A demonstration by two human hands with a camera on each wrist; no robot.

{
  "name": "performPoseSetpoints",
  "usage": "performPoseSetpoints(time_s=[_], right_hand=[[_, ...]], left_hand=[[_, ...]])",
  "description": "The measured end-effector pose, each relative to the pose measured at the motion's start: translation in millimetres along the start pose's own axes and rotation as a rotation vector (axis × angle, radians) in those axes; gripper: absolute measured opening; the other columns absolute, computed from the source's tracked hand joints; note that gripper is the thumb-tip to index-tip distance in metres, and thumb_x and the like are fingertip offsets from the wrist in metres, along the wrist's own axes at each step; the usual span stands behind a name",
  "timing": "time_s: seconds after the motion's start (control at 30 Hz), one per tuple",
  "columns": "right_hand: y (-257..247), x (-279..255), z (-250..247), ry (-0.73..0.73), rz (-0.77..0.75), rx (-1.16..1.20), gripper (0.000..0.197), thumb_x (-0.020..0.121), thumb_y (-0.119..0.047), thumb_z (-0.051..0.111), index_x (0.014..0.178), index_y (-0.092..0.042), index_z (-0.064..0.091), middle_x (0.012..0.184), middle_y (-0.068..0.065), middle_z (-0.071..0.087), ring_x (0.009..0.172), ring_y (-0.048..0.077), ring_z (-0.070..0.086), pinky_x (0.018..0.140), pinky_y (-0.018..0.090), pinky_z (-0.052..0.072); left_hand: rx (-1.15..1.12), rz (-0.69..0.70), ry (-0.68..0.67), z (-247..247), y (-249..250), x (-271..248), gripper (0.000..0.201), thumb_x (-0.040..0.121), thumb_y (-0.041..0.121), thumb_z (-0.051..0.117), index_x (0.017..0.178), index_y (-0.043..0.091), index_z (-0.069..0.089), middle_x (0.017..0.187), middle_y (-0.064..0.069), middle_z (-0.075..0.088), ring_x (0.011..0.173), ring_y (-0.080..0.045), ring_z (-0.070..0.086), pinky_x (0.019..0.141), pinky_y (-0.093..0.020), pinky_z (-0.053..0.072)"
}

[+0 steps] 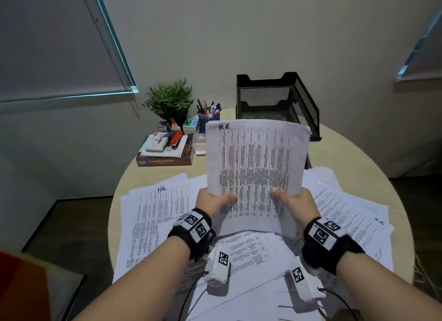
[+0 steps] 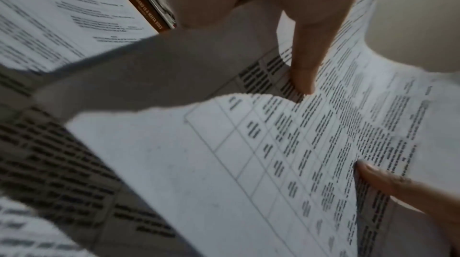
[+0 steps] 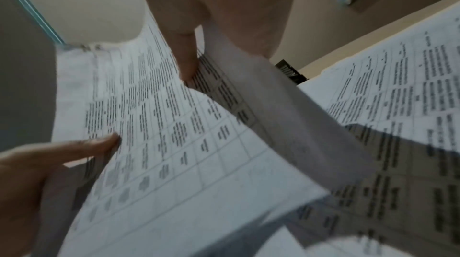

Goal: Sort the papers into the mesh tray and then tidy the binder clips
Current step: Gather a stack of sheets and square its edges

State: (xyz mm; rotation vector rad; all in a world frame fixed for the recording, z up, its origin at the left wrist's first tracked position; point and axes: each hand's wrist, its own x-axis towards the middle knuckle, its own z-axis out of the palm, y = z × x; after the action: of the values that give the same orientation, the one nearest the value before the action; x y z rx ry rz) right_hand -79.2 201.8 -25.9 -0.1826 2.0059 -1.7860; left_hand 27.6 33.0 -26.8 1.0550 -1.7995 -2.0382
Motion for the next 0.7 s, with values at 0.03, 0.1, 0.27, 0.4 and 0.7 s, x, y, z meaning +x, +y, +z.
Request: performPoseSetpoints(time_s=[0.03, 0.1, 0.27, 0.4, 0.7], right_hand=[[-1, 0, -2, 0.0, 0.005, -0.006, 0.008, 0.085, -0.008, 0.068, 0.08, -0.009, 0.062, 0.079, 0.008, 0.064, 0.072, 0.02, 0.059, 0.053, 0.019, 0.045], [0, -2, -6, -0.007, 0.048, 0.03, 0.007, 0.084, 0.0, 0.066, 0.089, -0.003, 0.061, 0.082, 0.013, 0.063, 0.069, 0.019, 0.058, 0.053, 0.018, 0.047], [15, -4, -16, 0.013, 0.155, 0.239, 0.025, 0.081, 0.016, 0.06, 0.103, 0.005, 0.06, 0.101, 0.023, 0.066, 0.09, 0.036, 0.065, 0.084, 0.032, 0.054], [9, 7, -34, 0.017, 0.149, 0.262, 0.034, 0.08, 0.013, 0.062, 0.114, 0.007, 0.057, 0.098, 0.014, 0.067, 0.089, 0.024, 0.065, 0.084, 0.031, 0.049], [-50, 59, -51, -0.194, 0.108, 0.272, 0.038, 0.085, 0.018, 0.05, 0.122, 0.009, 0.054, 0.119, 0.023, 0.062, 0.094, 0.032, 0.063, 0.07, 0.025, 0.058]], left_hand=[[-0.052, 0.004, -0.002, 2, -1, -2, 0.018, 0.075, -0.003, 0.072, 0.069, 0.006, 0.058, 0.057, 0.0, 0.061, 0.053, -0.011, 0.061, 0.055, -0.021, 0.049], [-0.108, -0.005, 0.001, 3, -4, -6, 0.018, 0.073, -0.009, 0.071, 0.088, -0.002, 0.062, 0.076, -0.011, 0.064, 0.066, -0.019, 0.064, 0.051, -0.018, 0.051], [0.255, -0.176, -0.149, -6, -26, -9, 0.037, 0.073, 0.01, 0.077, 0.105, 0.006, 0.058, 0.099, -0.006, 0.068, 0.089, -0.02, 0.065, 0.081, -0.027, 0.056], [0.157, -0.403, -0.434, -13, -40, -18, 0.03, 0.087, -0.004, 0.056, 0.114, 0.01, 0.054, 0.104, -0.012, 0.068, 0.085, -0.027, 0.069, 0.074, -0.043, 0.059], [-0.09, -0.287, -0.283, 17, 3, 25, 0.043, 0.095, -0.007, 0.039, 0.137, 0.0, 0.035, 0.122, -0.03, 0.056, 0.063, -0.021, 0.072, 0.06, -0.027, 0.06]])
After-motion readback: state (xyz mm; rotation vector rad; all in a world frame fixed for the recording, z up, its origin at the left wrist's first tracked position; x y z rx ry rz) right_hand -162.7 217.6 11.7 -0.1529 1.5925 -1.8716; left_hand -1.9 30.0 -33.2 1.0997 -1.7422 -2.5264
